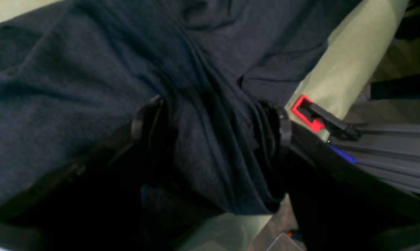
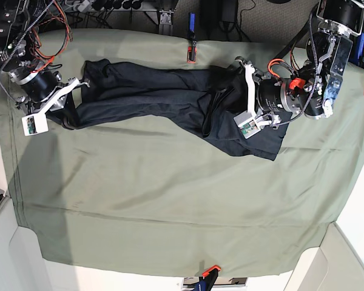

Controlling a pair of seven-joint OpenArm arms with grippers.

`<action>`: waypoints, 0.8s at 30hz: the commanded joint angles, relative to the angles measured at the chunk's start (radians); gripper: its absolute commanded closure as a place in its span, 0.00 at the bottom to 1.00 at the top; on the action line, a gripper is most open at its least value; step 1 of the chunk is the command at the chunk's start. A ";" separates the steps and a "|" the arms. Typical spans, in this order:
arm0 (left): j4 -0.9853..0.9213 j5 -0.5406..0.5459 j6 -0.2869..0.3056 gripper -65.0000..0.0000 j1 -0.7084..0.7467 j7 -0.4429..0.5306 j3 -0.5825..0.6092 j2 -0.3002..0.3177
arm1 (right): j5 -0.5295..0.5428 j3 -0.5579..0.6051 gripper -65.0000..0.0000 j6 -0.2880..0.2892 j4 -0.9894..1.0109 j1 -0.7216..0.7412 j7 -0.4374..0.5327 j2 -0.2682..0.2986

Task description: Fold the T-shirt properly

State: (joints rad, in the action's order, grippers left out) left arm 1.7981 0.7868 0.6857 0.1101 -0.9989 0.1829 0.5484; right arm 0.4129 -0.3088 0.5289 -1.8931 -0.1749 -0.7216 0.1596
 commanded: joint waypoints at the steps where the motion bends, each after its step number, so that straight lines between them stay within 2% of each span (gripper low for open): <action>1: 0.018 0.017 0.012 0.38 -0.012 0.014 -0.008 0.012 | 0.008 -0.003 1.00 -0.002 0.005 0.027 0.023 0.006; 10: 0.017 0.017 0.012 0.38 -0.012 0.015 -0.008 0.012 | 0.035 -0.003 1.00 -0.001 0.332 0.211 0.035 0.006; 15: 0.017 0.017 0.012 0.38 -0.009 0.014 -0.008 0.012 | 0.040 -0.003 1.00 -0.002 0.423 0.281 0.072 0.006; 18: 0.017 0.018 0.012 0.39 -0.010 0.014 -0.008 0.012 | 0.040 -0.003 0.88 -0.002 0.430 0.309 0.074 0.006; 21: 0.018 0.033 0.012 0.39 -0.010 0.014 -0.008 0.018 | 0.039 -0.003 0.79 -0.009 0.430 0.329 0.072 0.006; 24: 0.038 0.070 0.012 0.39 -0.007 -0.001 -0.027 0.023 | 0.040 -0.003 0.58 -0.028 0.430 0.332 0.069 0.006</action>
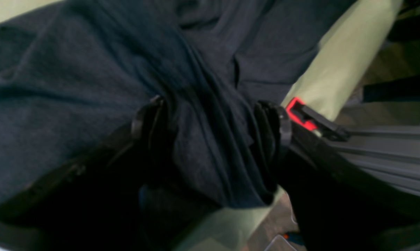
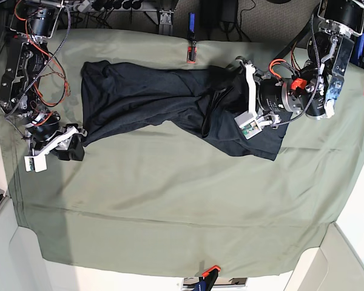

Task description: Fold the T-shirt properly

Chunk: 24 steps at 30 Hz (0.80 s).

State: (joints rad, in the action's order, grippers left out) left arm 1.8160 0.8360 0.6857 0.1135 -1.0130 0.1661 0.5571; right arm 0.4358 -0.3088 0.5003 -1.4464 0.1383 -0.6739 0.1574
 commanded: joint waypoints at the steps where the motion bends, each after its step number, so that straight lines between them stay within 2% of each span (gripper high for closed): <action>1: 0.029 0.023 0.012 0.39 -0.010 0.009 -0.022 0.014 | 0.019 -0.003 0.50 -0.005 -0.016 0.019 0.001 0.008; 3: 0.038 0.034 0.012 0.39 -0.007 0.005 -0.050 0.017 | 0.071 -0.006 0.44 -0.005 -0.027 0.018 -0.095 0.011; 5: 0.041 0.060 0.012 0.39 0.005 0.001 -0.076 0.025 | 0.143 -0.018 0.44 0.017 -0.056 0.008 -0.191 0.011; 7: 0.051 0.069 0.012 0.39 0.024 -0.009 -0.098 0.028 | 0.203 -0.044 0.44 0.029 -0.105 -0.022 -0.236 0.011; 15: 0.075 0.096 0.012 0.39 0.124 -0.017 -0.189 0.028 | 0.258 -0.195 0.44 0.031 -0.294 -0.187 -0.308 0.011; 24: 0.133 0.158 0.012 0.39 0.161 -0.034 -0.313 0.028 | 0.260 -0.108 0.44 0.027 -0.226 -0.274 -0.291 0.002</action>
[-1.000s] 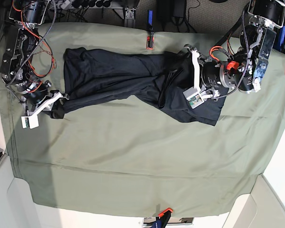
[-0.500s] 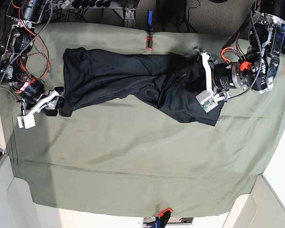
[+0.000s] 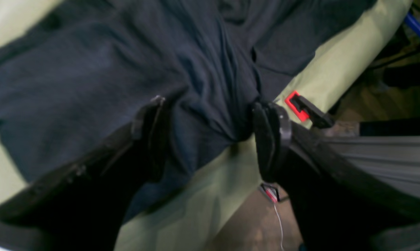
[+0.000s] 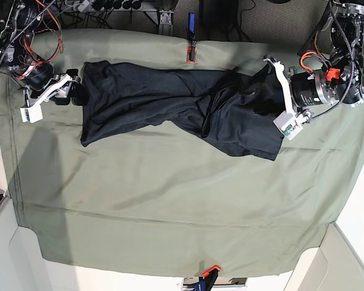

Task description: Fold the T-shirt properly

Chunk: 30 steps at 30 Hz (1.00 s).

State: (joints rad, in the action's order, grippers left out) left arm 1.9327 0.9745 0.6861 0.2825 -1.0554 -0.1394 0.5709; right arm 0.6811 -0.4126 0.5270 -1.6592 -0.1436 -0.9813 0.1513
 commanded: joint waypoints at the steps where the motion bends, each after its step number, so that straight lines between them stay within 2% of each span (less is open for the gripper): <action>1: 0.019 0.020 0.012 0.39 -0.008 0.005 -0.011 0.014 | 0.014 0.005 0.44 0.000 0.000 0.008 0.024 0.003; 10: 0.019 0.020 0.012 0.39 0.000 0.003 -0.013 0.014 | -0.005 0.099 0.44 0.001 0.034 0.008 0.047 -0.070; 20: 0.019 0.020 0.012 0.39 0.003 0.002 -0.013 0.014 | -0.045 0.142 0.46 0.001 0.033 0.010 0.116 -0.101; 22: 0.019 0.020 0.012 0.39 0.003 0.002 -0.013 0.014 | -0.071 0.142 0.59 0.000 0.034 0.015 0.139 -0.101; 25: 0.019 0.021 0.012 0.39 0.003 0.002 -0.013 0.014 | -0.128 0.142 0.94 0.000 0.033 0.025 0.177 -0.101; 26: 0.019 0.021 0.012 0.39 0.003 0.002 -0.013 0.014 | -0.147 0.142 1.00 0.000 0.033 0.030 0.183 -0.100; 30: 0.019 0.021 0.012 0.39 0.003 -0.008 -0.013 0.014 | -0.181 0.137 1.00 0.000 0.032 0.037 0.180 -0.079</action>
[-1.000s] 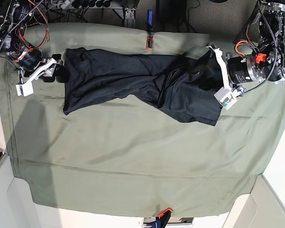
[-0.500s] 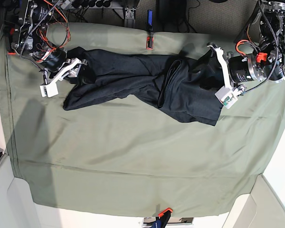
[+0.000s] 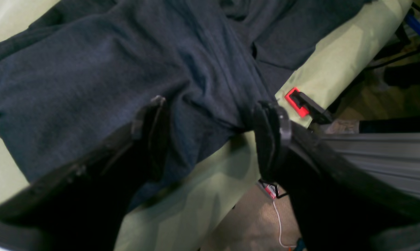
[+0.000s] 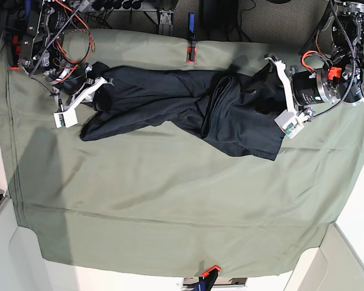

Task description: Fold the T-shirt properly

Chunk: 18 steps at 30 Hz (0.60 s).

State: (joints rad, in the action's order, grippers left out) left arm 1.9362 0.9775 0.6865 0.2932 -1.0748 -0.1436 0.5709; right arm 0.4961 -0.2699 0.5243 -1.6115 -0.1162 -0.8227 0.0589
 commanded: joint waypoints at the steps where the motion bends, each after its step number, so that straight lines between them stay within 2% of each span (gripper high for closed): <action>1: 0.015 0.018 0.012 0.39 -0.007 0.006 -0.008 0.014 | 0.004 -0.014 1.00 0.003 -0.017 0.010 0.019 0.024; 6: 0.015 0.020 0.012 0.39 0.001 -0.007 -0.038 0.014 | 0.016 -0.122 1.00 0.004 -0.027 0.007 0.010 0.090; 9: 0.018 0.064 0.012 0.39 0.013 -0.008 -0.089 0.014 | 0.039 -0.182 1.00 0.004 -0.027 0.002 -0.013 0.126; 16: 0.085 0.110 0.012 0.39 0.018 -0.029 -0.165 0.014 | 0.044 -0.263 1.00 0.004 -0.026 0.002 -0.020 0.218; 18: 0.084 0.106 0.012 0.39 0.025 -0.029 -0.166 0.014 | 0.093 -0.287 1.00 0.004 -0.027 0.002 -0.037 0.239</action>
State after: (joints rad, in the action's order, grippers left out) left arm 2.0075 1.0657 0.6884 0.3214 -1.1152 -0.3016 0.5709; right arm 0.5797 -0.5495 0.5308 -1.6192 -0.1219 -0.8768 0.2821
